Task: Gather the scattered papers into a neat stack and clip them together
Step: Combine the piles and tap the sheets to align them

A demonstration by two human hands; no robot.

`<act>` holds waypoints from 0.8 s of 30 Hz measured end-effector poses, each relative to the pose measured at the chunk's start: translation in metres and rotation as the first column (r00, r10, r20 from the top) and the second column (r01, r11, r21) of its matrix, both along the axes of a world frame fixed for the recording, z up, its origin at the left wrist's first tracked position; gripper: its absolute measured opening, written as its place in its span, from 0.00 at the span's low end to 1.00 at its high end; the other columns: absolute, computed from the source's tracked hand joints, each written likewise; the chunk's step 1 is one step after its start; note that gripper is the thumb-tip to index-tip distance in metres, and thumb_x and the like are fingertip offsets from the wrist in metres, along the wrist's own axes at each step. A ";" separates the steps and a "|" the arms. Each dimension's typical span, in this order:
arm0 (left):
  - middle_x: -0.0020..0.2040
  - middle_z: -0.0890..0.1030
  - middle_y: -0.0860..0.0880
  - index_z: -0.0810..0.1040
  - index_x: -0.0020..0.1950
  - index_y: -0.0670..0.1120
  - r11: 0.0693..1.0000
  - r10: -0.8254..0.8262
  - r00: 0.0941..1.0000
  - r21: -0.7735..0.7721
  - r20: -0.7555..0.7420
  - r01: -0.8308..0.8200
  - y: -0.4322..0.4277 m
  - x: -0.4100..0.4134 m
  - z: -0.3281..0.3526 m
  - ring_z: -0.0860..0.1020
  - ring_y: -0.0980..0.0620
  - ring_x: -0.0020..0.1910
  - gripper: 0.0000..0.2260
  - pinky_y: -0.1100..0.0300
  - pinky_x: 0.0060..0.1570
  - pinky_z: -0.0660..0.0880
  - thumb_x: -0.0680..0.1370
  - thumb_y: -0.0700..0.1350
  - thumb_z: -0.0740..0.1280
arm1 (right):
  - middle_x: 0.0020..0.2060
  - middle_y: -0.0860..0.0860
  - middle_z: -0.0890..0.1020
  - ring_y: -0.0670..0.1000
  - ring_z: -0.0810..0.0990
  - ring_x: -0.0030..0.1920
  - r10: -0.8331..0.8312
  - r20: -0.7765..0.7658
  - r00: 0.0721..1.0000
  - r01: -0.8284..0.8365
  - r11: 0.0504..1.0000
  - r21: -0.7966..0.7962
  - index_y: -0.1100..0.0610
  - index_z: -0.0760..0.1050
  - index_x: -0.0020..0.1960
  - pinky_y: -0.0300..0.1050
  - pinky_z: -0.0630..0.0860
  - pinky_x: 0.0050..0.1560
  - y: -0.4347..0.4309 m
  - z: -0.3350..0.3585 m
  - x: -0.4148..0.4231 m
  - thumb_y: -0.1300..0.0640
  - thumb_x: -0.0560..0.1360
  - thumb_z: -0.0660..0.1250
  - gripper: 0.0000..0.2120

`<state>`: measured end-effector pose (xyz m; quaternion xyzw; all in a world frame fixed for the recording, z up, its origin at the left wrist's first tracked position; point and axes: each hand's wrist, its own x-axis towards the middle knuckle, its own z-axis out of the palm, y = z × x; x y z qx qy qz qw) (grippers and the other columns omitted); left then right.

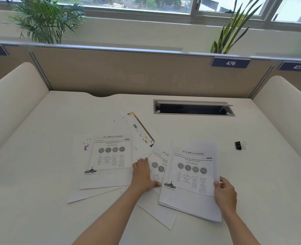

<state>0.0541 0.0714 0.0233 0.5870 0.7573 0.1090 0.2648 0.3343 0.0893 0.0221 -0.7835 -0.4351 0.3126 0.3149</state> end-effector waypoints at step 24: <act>0.61 0.66 0.43 0.63 0.63 0.39 0.986 0.169 0.978 0.016 -0.120 -0.168 0.020 0.004 0.000 0.65 0.45 0.59 0.44 0.59 0.57 0.67 0.59 0.62 0.77 | 0.53 0.61 0.81 0.62 0.78 0.52 0.041 0.032 0.999 -0.039 0.998 -0.050 0.59 0.72 0.63 0.53 0.75 0.53 0.008 0.001 -0.017 0.59 0.78 0.61 0.14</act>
